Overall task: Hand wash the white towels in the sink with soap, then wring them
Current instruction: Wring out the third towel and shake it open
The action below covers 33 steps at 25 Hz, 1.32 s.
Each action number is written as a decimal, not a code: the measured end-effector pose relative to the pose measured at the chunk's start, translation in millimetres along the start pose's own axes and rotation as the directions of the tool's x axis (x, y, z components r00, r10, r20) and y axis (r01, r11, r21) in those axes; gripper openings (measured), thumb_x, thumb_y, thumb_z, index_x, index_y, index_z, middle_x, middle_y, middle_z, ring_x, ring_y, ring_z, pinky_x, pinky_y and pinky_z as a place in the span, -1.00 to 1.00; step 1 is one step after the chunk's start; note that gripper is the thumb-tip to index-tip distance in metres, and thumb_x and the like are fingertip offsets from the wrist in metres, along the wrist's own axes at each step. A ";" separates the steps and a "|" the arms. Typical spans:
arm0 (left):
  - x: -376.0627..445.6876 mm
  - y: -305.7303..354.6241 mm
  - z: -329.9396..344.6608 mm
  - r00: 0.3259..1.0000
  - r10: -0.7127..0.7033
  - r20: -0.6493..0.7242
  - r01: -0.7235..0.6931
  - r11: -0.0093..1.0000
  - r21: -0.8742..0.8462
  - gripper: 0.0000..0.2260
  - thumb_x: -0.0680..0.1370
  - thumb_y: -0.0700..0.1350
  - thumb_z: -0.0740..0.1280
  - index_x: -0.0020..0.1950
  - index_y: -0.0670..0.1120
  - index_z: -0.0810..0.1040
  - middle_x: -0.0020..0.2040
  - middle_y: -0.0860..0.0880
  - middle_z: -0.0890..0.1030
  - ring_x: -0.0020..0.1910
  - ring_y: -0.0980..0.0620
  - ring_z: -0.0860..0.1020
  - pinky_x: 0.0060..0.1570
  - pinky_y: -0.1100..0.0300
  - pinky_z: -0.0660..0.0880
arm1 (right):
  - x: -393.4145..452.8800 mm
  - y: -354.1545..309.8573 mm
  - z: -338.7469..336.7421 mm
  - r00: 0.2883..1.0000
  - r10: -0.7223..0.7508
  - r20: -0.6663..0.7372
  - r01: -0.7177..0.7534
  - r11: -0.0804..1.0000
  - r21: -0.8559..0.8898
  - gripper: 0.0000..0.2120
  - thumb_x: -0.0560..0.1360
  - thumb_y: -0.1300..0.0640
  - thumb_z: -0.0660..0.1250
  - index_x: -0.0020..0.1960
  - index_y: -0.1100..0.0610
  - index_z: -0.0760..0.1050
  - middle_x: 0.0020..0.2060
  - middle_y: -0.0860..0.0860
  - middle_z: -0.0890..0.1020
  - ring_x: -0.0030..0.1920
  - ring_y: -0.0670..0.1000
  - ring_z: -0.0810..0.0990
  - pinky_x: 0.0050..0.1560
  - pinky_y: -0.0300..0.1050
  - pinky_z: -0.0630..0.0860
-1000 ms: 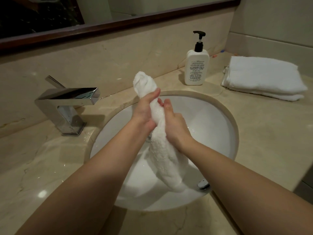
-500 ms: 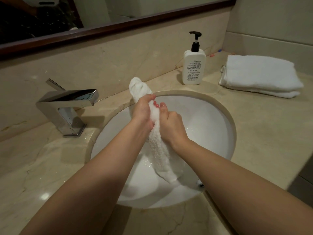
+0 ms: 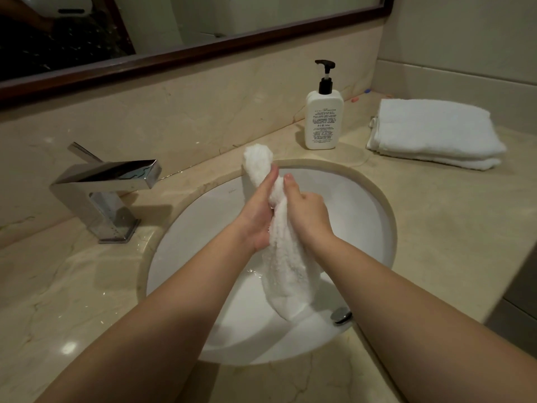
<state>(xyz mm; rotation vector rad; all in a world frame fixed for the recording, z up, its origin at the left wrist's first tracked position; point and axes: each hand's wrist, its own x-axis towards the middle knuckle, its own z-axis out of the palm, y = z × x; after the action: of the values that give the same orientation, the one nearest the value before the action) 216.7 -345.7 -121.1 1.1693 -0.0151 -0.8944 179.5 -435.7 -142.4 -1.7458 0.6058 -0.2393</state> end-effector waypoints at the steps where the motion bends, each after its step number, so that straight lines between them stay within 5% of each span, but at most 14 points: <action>1: 1.6 -3.4 1.6 1.000 -0.003 0.027 0.002 0.999 0.041 -0.41 0.43 0.34 0.35 0.05 -0.18 0.68 -0.06 -0.17 0.72 -0.06 -0.13 0.71 0.03 0.00 0.61 | 1.0 -1.9 0.0 1.000 0.021 -0.002 -0.021 0.999 0.028 -0.33 0.58 -0.37 -0.01 0.05 0.16 0.60 0.01 0.09 0.68 0.05 0.12 0.64 0.16 0.07 0.54; 3: 2.6 -4.5 3.2 0.998 -0.006 0.067 0.001 0.997 0.081 -0.49 0.45 0.26 0.39 0.12 -0.13 0.69 0.02 -0.17 0.71 0.01 -0.15 0.70 0.10 -0.02 0.58 | 4.1 -4.6 -1.1 1.000 0.013 0.020 -0.015 0.995 0.098 -0.30 0.53 -0.37 -0.08 0.26 0.10 0.55 0.17 0.10 0.64 0.20 0.13 0.60 0.31 0.15 0.47; 8: 8.9 14.5 -22.6 0.996 0.051 0.079 -0.049 0.998 -0.028 -0.62 0.53 0.12 0.32 0.08 -0.17 0.68 0.02 -0.18 0.64 -0.01 -0.13 0.64 0.14 -0.01 0.55 | 11.3 -8.2 -3.3 0.985 -0.154 0.080 0.145 0.984 0.102 -0.48 0.53 -0.23 -0.02 -0.08 -0.03 0.67 -0.20 -0.07 0.71 0.07 0.09 0.60 0.20 0.13 0.49; 11: 10.5 20.4 -34.5 0.998 0.012 0.063 -0.006 0.995 -0.100 -0.54 0.50 0.12 0.31 0.20 -0.23 0.58 -0.09 -0.12 0.61 -0.15 -0.04 0.62 0.01 0.08 0.56 | 14.5 -12.0 -6.1 0.987 -0.147 0.070 0.121 0.950 0.286 -0.56 0.69 -0.08 0.07 -0.09 0.17 0.57 -0.33 -0.02 0.61 -0.30 -0.06 0.55 -0.23 -0.18 0.53; 13: 11.5 21.2 -38.9 0.998 0.001 0.062 0.007 0.993 -0.118 -0.49 0.47 0.12 0.33 0.20 -0.27 0.54 -0.04 -0.12 0.59 -0.18 -0.03 0.62 -0.01 0.10 0.56 | 14.8 -14.2 -8.1 0.992 -0.111 0.057 0.081 0.918 0.388 -0.61 0.69 -0.09 0.11 -0.04 0.20 0.50 -0.27 0.07 0.61 -0.39 -0.07 0.57 -0.36 -0.20 0.55; 17: 11.2 23.6 -40.7 0.996 0.068 0.054 -0.055 0.975 -0.213 -0.57 0.52 0.12 0.28 -0.09 -0.24 0.69 -0.18 -0.09 0.64 -0.32 0.00 0.63 -0.24 0.18 0.59 | 25.5 -29.1 -9.4 0.985 -0.171 -0.001 0.167 0.966 0.197 -0.55 0.66 -0.21 0.11 -0.08 0.12 0.53 -0.13 0.03 0.63 -0.17 -0.01 0.62 0.01 0.06 0.63; 19: 11.1 23.5 -40.5 0.989 0.103 0.102 -0.073 0.961 -0.265 -0.55 0.56 0.13 0.22 -0.06 -0.24 0.65 -0.25 -0.08 0.63 -0.35 0.02 0.62 -0.27 0.23 0.59 | 24.6 -33.9 -8.7 0.979 -0.076 0.188 0.020 0.959 0.283 -0.44 0.61 -0.33 0.09 -0.08 0.13 0.55 -0.20 0.01 0.64 -0.19 -0.01 0.62 -0.11 -0.05 0.60; 22: 8.6 24.7 -37.0 0.981 0.123 0.147 -0.081 0.961 -0.263 -0.63 0.53 0.11 0.29 -0.03 -0.22 0.57 -0.20 -0.11 0.61 -0.24 -0.05 0.63 -0.14 0.12 0.60 | 13.8 -28.0 -6.6 0.814 0.012 0.580 -0.329 0.833 0.445 -0.38 0.50 -0.46 0.09 -0.27 0.04 0.58 -0.44 -0.08 0.50 -0.39 -0.09 0.51 -0.18 -0.19 0.43; 25: 12.0 28.5 -41.7 0.983 0.182 0.005 -0.177 0.966 -0.186 -0.72 0.56 0.03 0.33 -0.02 -0.20 0.61 -0.15 -0.12 0.66 -0.17 -0.06 0.67 -0.09 0.09 0.62 | 14.5 -14.2 -3.0 0.694 -0.055 0.718 -0.311 0.877 0.367 -0.39 0.48 -0.44 0.18 0.08 0.04 0.69 -0.10 0.08 0.67 -0.03 0.07 0.65 0.23 0.09 0.47; 27: 14.6 29.5 -44.5 0.979 0.166 -0.117 -0.181 0.975 -0.127 -0.79 0.61 0.00 0.35 -0.02 -0.16 0.60 -0.13 -0.09 0.66 -0.24 -0.01 0.68 -0.14 0.11 0.62 | 11.2 -13.3 -3.8 0.637 0.008 0.771 -0.297 0.925 0.236 -0.37 0.47 -0.37 0.34 0.25 0.14 0.60 0.01 0.15 0.65 0.04 0.12 0.63 0.26 0.12 0.45; 30: 21.3 29.1 -45.7 0.954 0.144 -0.264 -0.125 0.988 0.088 -0.73 0.56 0.06 0.44 -0.07 -0.15 0.58 -0.28 -0.06 0.67 -0.34 -0.02 0.66 -0.17 0.08 0.60 | 5.2 -17.6 0.7 0.735 0.066 0.675 -0.128 0.991 0.042 -0.42 0.41 -0.22 0.50 0.20 0.20 0.58 0.00 0.15 0.71 0.00 0.10 0.70 0.16 0.07 0.58; 33: 19.3 32.4 -45.2 0.958 0.190 -0.214 -0.160 0.976 0.150 -0.47 0.44 0.22 0.48 0.13 -0.21 0.60 -0.24 -0.06 0.71 -0.22 -0.02 0.71 -0.13 0.10 0.61 | 1.1 -19.7 4.5 0.833 0.042 0.551 -0.026 0.999 -0.036 -0.57 0.38 -0.12 0.55 0.11 0.12 0.61 -0.10 0.06 0.75 -0.06 0.05 0.74 0.02 -0.03 0.65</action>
<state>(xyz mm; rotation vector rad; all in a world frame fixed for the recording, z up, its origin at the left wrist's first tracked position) 269.0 -318.9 -123.0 1.3666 0.0086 -0.6059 187.8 -429.5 -124.9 -1.7192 0.2119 0.3015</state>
